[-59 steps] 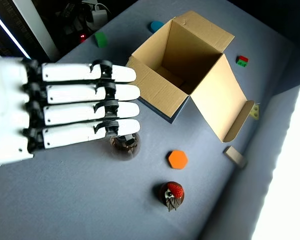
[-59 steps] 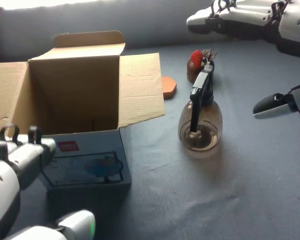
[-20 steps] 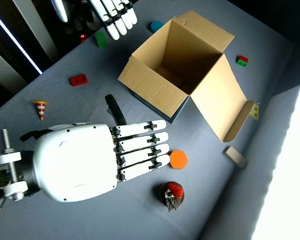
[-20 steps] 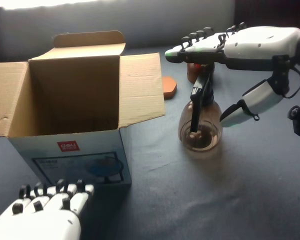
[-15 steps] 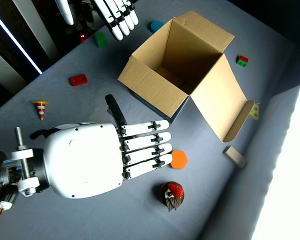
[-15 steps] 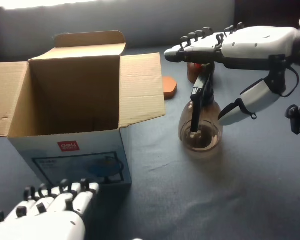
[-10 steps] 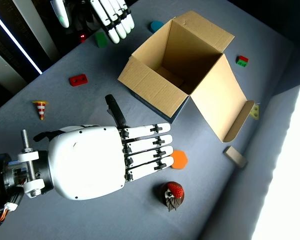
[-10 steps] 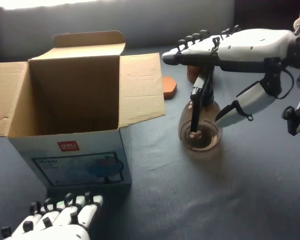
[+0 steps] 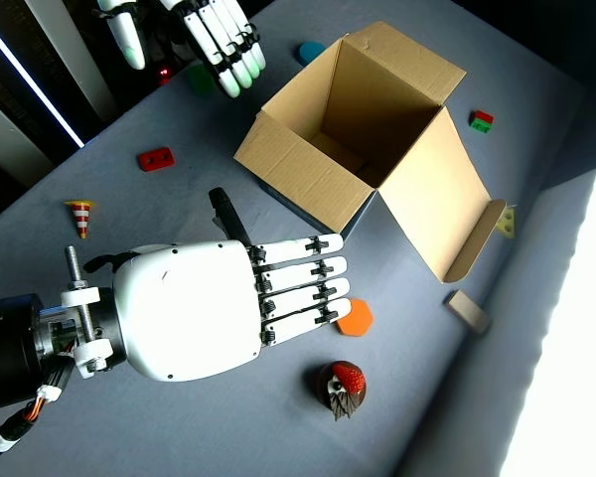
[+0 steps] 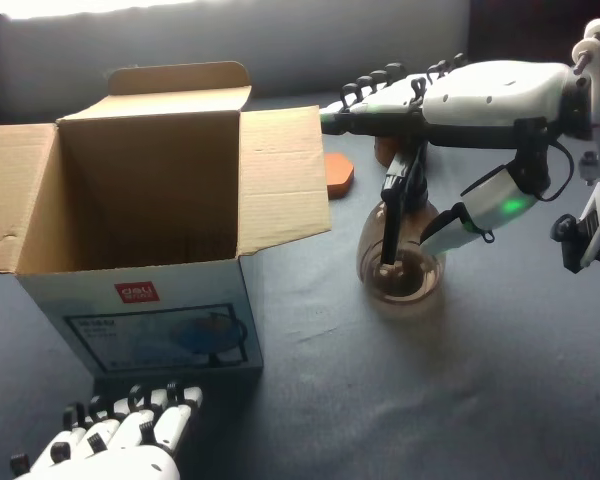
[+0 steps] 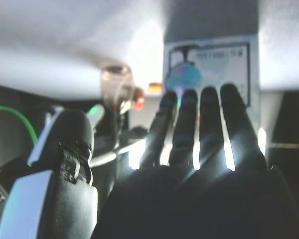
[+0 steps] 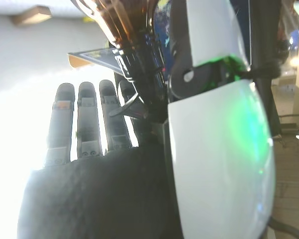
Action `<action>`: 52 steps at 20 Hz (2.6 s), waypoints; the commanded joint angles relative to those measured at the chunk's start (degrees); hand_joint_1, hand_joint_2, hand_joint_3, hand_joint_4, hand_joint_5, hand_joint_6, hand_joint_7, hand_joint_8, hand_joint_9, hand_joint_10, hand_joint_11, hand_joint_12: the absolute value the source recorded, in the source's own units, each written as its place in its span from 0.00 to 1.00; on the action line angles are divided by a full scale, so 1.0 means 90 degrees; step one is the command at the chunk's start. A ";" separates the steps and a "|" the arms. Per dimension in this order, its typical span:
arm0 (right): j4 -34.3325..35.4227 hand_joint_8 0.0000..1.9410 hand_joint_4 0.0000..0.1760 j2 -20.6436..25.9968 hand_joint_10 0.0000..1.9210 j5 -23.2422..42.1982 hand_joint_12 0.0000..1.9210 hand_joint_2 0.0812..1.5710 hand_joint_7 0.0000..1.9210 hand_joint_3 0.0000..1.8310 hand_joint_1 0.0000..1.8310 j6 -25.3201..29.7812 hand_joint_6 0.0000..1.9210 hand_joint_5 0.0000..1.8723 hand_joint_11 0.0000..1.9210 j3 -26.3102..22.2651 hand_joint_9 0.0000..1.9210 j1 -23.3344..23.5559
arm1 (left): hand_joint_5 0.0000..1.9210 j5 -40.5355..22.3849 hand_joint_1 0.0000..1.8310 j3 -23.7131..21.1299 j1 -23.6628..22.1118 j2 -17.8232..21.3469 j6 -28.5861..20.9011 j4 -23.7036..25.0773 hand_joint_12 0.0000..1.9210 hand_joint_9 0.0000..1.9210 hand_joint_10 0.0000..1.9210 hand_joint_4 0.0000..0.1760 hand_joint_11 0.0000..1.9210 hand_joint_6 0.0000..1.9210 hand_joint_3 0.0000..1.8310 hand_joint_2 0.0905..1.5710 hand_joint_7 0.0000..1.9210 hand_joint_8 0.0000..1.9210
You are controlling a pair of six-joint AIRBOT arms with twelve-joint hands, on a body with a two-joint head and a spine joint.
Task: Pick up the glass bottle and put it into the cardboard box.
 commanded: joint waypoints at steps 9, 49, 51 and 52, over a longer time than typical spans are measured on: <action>0.0275 0.03 0.00 0.0026 0.02 0.0372 0.00 0.58 0.07 0.02 0.62 0.0003 0.03 0.06 0.00 0.0036 0.04 0.0089 | 0.00 0.0471 0.00 0.0399 0.0361 -0.0029 -0.0227 0.1326 0.15 0.01 0.00 0.00 0.00 0.00 0.00 0.78 0.02 0.00; -0.0193 0.55 0.00 0.1355 0.76 0.0657 0.96 0.75 0.50 0.00 0.73 0.0294 0.74 0.38 0.30 -0.1083 0.37 0.2497 | 0.05 0.1576 0.00 0.1004 0.0479 0.0706 -0.0521 0.1770 0.23 0.05 0.00 0.00 0.00 0.00 0.00 0.78 0.06 0.00; -0.0191 0.55 0.00 0.1250 0.76 0.0700 0.96 0.75 0.50 0.00 0.73 0.0257 0.74 0.38 0.30 -0.1083 0.37 0.2547 | 0.05 0.1576 0.00 0.1010 0.0482 0.0715 -0.0562 0.1770 0.23 0.05 0.00 0.00 0.00 0.00 0.00 0.78 0.06 0.00; -0.0166 0.55 0.00 0.1197 0.76 0.0730 0.96 0.75 0.50 0.00 0.73 0.0225 0.74 0.38 0.30 -0.1083 0.37 0.2533 | 0.05 0.1576 0.00 0.1015 0.0482 0.0718 -0.0572 0.1770 0.23 0.05 0.00 0.00 0.00 0.00 0.00 0.79 0.06 0.00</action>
